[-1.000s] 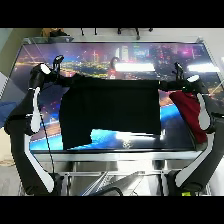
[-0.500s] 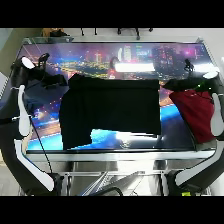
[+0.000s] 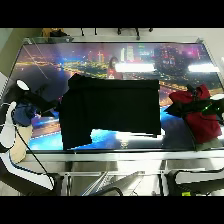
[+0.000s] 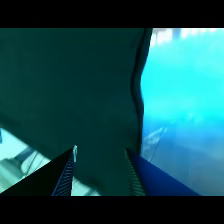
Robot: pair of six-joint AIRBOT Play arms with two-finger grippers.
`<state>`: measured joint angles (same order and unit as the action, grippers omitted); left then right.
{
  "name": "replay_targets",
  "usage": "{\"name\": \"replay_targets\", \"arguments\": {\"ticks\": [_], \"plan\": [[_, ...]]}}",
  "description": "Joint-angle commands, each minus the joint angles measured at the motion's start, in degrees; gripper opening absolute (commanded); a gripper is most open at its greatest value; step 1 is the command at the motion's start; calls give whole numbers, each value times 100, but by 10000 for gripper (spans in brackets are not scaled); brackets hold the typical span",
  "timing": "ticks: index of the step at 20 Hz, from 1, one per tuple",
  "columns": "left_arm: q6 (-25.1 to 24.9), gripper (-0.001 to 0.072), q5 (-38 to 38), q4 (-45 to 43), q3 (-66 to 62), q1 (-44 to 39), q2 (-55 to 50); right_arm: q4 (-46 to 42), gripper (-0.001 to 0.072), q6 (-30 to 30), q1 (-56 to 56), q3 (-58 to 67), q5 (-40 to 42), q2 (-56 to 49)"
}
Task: Fold the shirts.
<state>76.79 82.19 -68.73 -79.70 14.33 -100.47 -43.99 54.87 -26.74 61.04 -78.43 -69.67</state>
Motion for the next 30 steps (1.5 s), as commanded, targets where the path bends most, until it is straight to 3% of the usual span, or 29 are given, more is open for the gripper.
{"name": "replay_targets", "arguments": {"ticks": [1, 4, 5, 7, 9, 15, 20, 30], "plan": [[-354, 696, 26, 238, 769, 197, 94, -66, 353, -20, -66, -514, -44, 367], [-590, 691, -48, 817, 1340, 232, 94, -63, 366, -20, -52, -647, 175, 365], [-629, 604, -109, 846, 1499, 192, 94, -61, 366, -22, -52, -686, 278, 339], [-695, 503, -173, 887, 1729, 94, 94, -66, 366, -28, -55, -708, 376, 249], [-835, 6, -164, 885, 1823, -20, 98, -87, 366, -42, -52, -710, 409, 125], [-522, 11, 50, 708, 2192, -33, 898, -175, 366, -39, -55, -715, 407, -131], [-319, 11, -332, 389, 3139, 157, 1803, -409, 366, 92, -55, -743, 407, -142], [-328, 11, -442, 452, 2817, 59, 1886, -422, 358, 79, 623, -1497, 603, -133]]}}
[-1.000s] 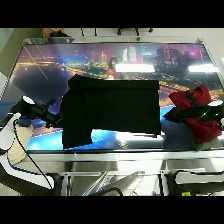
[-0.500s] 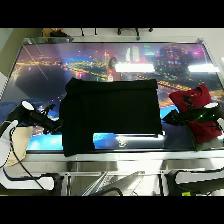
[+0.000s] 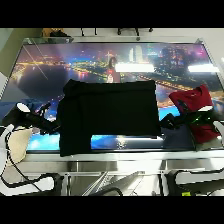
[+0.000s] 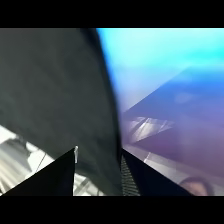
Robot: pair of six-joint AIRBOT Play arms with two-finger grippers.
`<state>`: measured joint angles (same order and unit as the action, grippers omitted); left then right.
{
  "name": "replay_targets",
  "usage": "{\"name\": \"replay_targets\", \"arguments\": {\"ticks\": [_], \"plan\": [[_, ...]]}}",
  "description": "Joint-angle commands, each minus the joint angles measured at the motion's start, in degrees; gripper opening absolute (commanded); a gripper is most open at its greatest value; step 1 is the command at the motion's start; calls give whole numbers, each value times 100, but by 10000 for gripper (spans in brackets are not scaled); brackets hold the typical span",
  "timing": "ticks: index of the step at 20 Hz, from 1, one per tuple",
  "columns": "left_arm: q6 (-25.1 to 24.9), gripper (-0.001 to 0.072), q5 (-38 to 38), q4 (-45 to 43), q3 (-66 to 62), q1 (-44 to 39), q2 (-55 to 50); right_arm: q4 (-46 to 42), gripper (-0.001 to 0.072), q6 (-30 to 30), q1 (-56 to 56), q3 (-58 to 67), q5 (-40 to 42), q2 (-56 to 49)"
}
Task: Fold the shirts.
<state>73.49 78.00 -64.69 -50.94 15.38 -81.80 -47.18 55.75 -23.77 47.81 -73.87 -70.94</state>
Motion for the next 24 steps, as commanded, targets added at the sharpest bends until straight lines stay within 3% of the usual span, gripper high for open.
{"name": "replay_targets", "arguments": {"ticks": [1, 2, 3, 10, 15, 19, 24], "plan": [[2, 11, -20, 87, -57, -46, 20, 146, 218, -122, 457, -170, 140, 48], [-4, 11, 0, 199, -59, -20, 24, 470, 39, -254, 544, -138, 142, 133], [-13, 11, 44, 343, -57, 15, 44, 649, 18, -256, 575, -55, 131, 229], [168, 10, 546, 140, -42, 581, 1239, -164, 17, 348, -763, 363, -293, 1488], [4, 11, 354, 487, -98, 415, 1600, 922, 18, -219, -533, 367, 138, 1611], [9, 11, -87, 680, -1145, -214, 866, 1635, 17, -654, -66, 498, 1320, 1325], [92, 11, -334, 1211, -3615, -824, -791, 1746, 18, -737, 407, 1694, 1952, 109]]}}
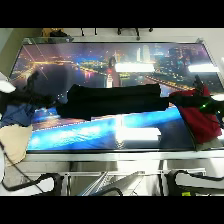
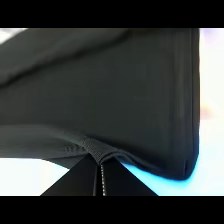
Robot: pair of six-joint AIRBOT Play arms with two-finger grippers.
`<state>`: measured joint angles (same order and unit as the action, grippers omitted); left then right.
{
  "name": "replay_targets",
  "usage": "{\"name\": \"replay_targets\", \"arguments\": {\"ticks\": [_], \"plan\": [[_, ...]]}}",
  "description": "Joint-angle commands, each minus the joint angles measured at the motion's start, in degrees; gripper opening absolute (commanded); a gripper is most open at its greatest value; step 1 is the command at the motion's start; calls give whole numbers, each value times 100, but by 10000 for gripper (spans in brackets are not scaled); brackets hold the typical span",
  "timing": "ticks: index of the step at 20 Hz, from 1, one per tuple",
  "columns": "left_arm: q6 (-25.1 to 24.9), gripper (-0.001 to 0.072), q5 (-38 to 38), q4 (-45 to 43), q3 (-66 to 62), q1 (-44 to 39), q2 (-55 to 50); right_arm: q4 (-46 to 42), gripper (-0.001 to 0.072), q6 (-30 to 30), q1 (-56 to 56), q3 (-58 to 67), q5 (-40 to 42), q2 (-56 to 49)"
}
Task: Fold the shirts.
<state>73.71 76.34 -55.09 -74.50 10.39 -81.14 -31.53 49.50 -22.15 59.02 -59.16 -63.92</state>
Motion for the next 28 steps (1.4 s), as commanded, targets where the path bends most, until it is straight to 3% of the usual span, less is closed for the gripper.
{"name": "replay_targets", "arguments": {"ticks": [1, 9, 10, 11, 12, 13, 16, 19, 27, 28], "plan": [[140, 11, -160, 214, -1652, -380, -1187, 179, 18, -114, 317, 831, 575, -881], [291, 11, -81, 240, -3335, -415, -3279, 184, 25, -376, 507, 1617, 1115, -2234], [315, 14, -20, 249, -3482, -417, -3453, 181, 100, -514, 511, 1626, 1106, -2236], [339, 36, 37, 284, -3622, -417, -3571, 177, 315, -651, 485, 1672, 1051, -2190], [337, 456, 87, 278, -3799, -417, -3628, 138, 448, -798, 428, 1735, 999, -2105], [380, 676, 87, 278, -3930, -415, -3624, -39, 510, -907, 367, 1856, 986, -2028], [492, 677, 356, 269, -4415, -356, -3569, -330, 522, -660, 225, 2184, 920, -2116], [501, 676, 81, 271, -4094, -363, -3171, -267, 522, -664, 264, 2214, 767, -2402], [503, 657, 275, 278, -4046, -686, -2839, -203, 514, -669, 527, 2214, 566, -2931], [503, 657, 251, 278, -4046, -782, -2839, -116, 391, -706, 590, 2216, 492, -2957]]}}
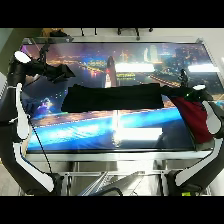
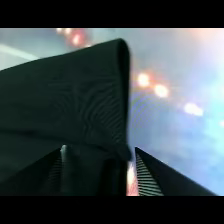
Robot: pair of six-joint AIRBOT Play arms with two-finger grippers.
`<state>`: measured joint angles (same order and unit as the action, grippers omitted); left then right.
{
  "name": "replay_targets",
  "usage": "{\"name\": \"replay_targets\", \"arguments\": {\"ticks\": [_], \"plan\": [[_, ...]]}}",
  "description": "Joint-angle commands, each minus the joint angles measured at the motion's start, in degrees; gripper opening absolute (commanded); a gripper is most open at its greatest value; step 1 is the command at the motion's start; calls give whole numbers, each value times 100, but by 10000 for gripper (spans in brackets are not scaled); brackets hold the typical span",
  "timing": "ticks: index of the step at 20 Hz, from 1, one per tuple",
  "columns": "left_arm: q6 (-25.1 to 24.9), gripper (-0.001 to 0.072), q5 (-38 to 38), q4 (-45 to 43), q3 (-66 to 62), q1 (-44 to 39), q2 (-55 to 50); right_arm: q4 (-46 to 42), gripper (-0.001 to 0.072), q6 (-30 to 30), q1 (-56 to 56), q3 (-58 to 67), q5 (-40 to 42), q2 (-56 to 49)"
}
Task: Fold the shirts.
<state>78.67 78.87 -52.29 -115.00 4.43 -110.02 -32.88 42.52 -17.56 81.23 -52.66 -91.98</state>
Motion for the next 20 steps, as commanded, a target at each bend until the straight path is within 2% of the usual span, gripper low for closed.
{"name": "replay_targets", "arguments": {"ticks": [1, 2, 3, 4, 5, 6, 8, 14, 17, 20], "plan": [[7, 657, -44, 0, 4, -310, 48, 131, 256, -153, 186, -2, -258, -153], [4, 656, -83, 0, 4, -437, 48, 236, 183, -227, 216, 42, -391, -149], [4, 655, -142, 0, 4, -570, 48, 330, 58, -225, 234, 138, -546, -146], [4, 645, -184, 0, 2, -693, 35, 437, 18, -192, 236, 289, -737, -144], [4, 644, -245, -4, 2, -879, 4, 588, 18, -184, 234, 435, -896, -116], [7, 503, -284, 0, 4, -1078, -57, 745, 18, -184, 232, 588, -1005, -55], [-15, 17, -424, -4, 2, -1495, -302, 966, 17, -87, 229, 890, -1327, 131], [568, 12, -2417, 22, -2, -2903, -1469, 981, 17, 616, 227, 1360, -2120, 1008], [564, 12, -3064, 555, -2, -3394, -1801, 994, 17, 752, 232, 1447, -2234, 1537], [564, 12, -3491, 739, -11, -3672, -1849, 1158, 16, 787, 234, 1445, -2402, 1958]]}}
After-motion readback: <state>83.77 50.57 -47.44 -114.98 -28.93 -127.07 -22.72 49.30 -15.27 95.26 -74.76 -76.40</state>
